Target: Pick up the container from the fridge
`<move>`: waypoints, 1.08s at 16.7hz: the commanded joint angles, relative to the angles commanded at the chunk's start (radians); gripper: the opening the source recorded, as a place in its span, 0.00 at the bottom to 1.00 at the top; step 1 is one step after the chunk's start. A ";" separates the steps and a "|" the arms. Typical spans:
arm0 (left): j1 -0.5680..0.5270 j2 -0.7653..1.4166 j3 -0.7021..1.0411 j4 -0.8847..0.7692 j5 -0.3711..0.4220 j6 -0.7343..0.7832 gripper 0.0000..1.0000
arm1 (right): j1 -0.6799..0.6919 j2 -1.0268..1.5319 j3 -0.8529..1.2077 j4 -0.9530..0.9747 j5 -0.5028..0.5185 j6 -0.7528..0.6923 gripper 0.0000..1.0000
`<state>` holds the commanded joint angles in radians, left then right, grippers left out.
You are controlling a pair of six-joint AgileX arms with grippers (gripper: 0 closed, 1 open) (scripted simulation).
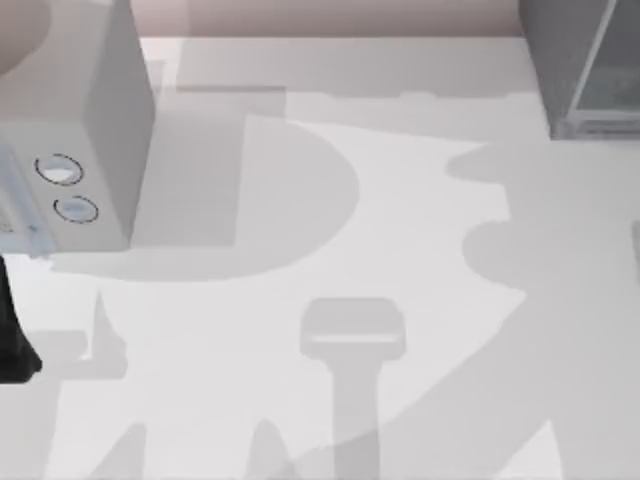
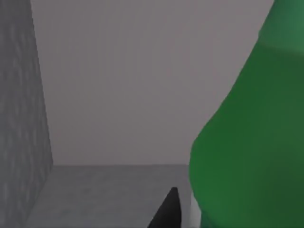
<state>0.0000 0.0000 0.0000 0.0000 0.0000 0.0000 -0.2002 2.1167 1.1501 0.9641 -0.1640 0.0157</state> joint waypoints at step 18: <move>0.000 0.000 0.000 0.000 0.000 0.000 1.00 | -0.053 -0.310 -0.436 0.127 -0.058 0.004 0.00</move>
<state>0.0000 0.0000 0.0000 0.0000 0.0000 0.0000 -0.2533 1.8065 0.7138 1.0915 -0.2223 0.0194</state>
